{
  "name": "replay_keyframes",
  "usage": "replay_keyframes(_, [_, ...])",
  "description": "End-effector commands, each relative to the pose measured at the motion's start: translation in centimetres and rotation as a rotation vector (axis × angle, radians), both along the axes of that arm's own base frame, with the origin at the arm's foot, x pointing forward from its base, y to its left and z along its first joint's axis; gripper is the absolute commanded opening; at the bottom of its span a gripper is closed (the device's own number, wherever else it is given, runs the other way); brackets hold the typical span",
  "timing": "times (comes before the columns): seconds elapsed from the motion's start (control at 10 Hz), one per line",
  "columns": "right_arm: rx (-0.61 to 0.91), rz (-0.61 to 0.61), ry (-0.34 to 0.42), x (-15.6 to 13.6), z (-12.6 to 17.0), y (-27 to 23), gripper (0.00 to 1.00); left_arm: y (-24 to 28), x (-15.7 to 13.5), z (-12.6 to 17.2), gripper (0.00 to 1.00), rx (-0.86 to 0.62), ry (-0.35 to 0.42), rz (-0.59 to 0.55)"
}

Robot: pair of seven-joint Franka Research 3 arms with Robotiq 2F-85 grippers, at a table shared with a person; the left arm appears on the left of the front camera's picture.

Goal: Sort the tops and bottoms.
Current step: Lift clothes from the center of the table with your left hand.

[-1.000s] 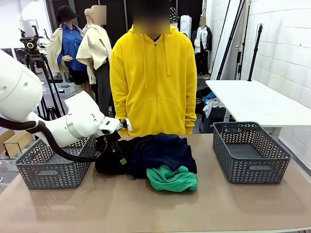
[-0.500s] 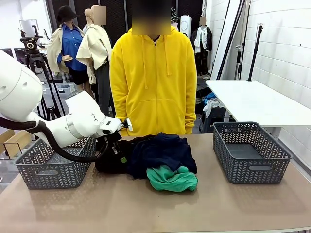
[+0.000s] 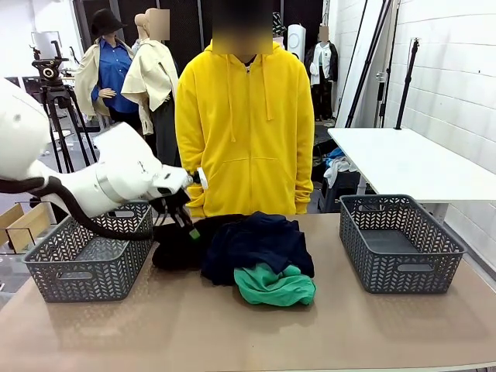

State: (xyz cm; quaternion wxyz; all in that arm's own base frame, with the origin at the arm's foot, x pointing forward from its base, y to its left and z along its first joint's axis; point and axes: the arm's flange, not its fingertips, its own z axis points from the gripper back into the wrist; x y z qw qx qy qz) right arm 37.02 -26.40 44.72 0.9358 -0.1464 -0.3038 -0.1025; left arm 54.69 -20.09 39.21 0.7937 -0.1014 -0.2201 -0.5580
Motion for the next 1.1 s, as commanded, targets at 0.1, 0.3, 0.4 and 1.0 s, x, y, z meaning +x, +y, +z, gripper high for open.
replay_keyframes(0.1, [-0.003, 0.007, 0.007, 0.0, 0.0, -0.1, 1.0, 0.4, 0.1, 7.9, 0.0, 0.043, -0.166, -0.02])
replay_keyframes(0.3, [-0.003, 0.007, 0.007, 0.0, 0.0, -0.1, 1.0, 0.4, 0.2, 13.7, 0.0, 0.048, -0.252, -0.04])
replay_keyframes(0.4, [-0.003, 0.007, 0.007, 0.0, 0.0, -0.1, 1.0, 0.3, 0.2, 17.1, 0.0, 0.042, -0.291, -0.043])
replay_keyframes(1.0, [-0.003, 0.007, 0.007, 0.0, 0.0, -0.1, 1.0, -6.9, -5.9, 41.1, 0.0, 0.02, -0.532, -0.061])
